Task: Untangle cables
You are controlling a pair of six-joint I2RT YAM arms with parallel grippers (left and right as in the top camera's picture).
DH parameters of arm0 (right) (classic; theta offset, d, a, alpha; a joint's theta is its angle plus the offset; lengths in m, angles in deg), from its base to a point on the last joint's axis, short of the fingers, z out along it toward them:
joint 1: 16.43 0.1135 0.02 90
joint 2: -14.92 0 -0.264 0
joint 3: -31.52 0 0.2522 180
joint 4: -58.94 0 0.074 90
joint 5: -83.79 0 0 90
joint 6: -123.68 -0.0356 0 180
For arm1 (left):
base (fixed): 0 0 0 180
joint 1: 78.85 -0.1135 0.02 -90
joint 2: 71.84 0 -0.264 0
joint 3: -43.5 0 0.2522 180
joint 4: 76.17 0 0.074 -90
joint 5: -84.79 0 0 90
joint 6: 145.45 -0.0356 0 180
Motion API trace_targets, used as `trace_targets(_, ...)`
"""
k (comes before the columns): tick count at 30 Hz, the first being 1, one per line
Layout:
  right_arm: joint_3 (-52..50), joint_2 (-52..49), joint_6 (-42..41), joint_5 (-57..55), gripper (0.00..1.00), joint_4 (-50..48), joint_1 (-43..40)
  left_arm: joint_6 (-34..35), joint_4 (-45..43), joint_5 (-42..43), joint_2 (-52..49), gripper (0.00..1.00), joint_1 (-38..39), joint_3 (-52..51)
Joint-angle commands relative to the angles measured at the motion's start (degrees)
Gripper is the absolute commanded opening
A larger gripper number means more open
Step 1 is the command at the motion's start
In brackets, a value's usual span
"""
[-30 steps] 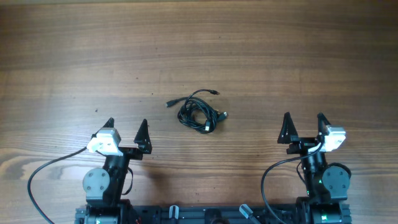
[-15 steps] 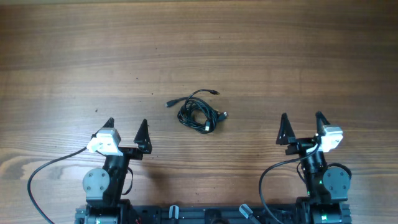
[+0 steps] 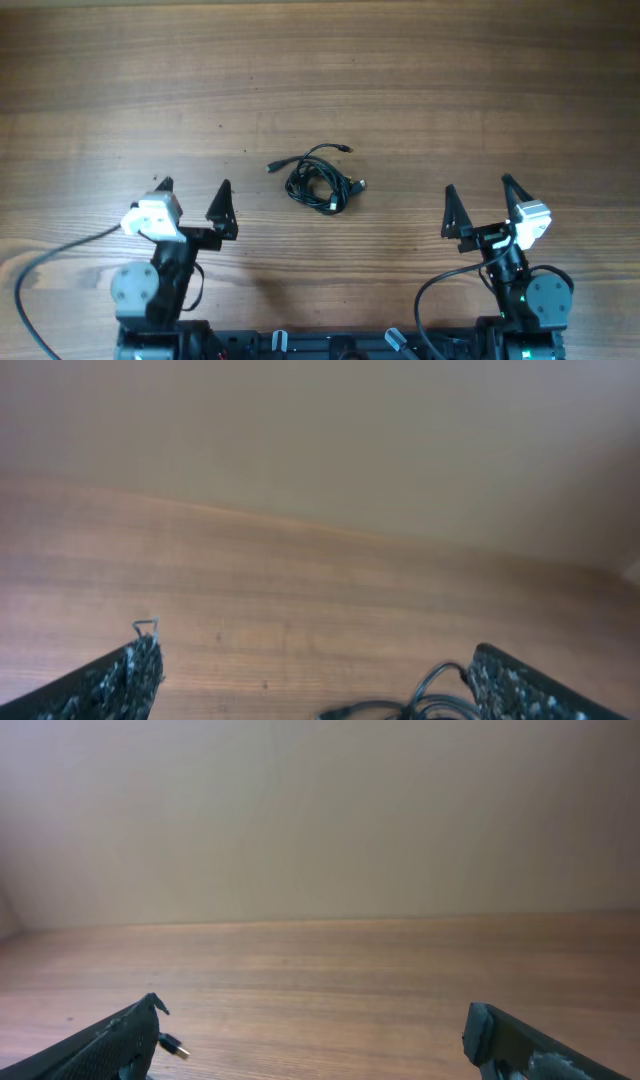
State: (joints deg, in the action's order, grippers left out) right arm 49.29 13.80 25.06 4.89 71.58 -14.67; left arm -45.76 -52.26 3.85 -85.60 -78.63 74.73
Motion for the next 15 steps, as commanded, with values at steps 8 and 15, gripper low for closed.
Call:
trace_targets(8, 16.06, -15.19, 0.94, 11.76, 1.00, 3.52, -0.24, -0.52, 24.15, 5.73, -34.25, 1.00, -0.35, 40.28)
trace_targets(15, 41.55, -38.07, 1.18, 18.67, 1.00, 21.90, -0.24, -0.28, 40.92, 7.48, -50.23, 1.00, -0.35, 63.41)
